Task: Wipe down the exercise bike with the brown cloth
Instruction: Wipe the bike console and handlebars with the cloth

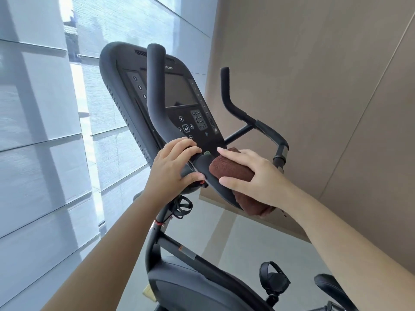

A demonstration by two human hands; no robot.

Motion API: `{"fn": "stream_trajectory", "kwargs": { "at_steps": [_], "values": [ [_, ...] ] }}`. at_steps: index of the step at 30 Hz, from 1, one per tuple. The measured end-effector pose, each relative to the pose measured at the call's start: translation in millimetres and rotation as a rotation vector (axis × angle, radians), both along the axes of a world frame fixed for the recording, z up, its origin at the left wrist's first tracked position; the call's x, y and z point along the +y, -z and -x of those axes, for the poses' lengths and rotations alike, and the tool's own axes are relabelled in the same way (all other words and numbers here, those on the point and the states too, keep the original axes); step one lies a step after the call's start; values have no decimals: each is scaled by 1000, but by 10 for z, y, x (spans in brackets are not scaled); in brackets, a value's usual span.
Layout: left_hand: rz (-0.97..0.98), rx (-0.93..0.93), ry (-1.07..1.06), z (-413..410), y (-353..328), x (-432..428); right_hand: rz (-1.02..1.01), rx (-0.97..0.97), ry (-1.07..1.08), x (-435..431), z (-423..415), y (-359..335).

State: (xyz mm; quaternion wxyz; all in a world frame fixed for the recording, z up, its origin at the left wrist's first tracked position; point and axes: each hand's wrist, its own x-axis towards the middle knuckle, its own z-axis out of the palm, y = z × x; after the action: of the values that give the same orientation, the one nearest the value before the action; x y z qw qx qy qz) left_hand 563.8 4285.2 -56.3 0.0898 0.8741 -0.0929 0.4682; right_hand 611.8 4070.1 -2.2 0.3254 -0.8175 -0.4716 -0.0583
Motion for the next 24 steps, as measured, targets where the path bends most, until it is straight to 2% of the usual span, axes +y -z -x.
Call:
{"fn": "stream_trajectory", "kwargs": {
  "at_steps": [2, 6, 7, 10, 14, 21, 24],
  "values": [
    [5, 1, -7, -1, 4, -9, -52, -87, 20, 1, 81, 68],
    [3, -1, -18, 16, -8, -41, -131, -455, 44, -24, 242, 288],
    [0, 3, -22, 23, -17, -48, -140, -451, 51, -1, 235, 279],
    [-5, 22, -45, 58, -43, -58, -161, -272, 60, 196, 104, 66],
    [-28, 86, -80, 131, -82, -133, -108, -238, 40, 339, 4, -28],
    [-83, 199, -151, 235, -102, -296, -116, -287, -40, -385, 68, 335],
    [-75, 241, -159, 253, -116, -318, -146, -178, -38, -559, -97, 271]
  ]
}}
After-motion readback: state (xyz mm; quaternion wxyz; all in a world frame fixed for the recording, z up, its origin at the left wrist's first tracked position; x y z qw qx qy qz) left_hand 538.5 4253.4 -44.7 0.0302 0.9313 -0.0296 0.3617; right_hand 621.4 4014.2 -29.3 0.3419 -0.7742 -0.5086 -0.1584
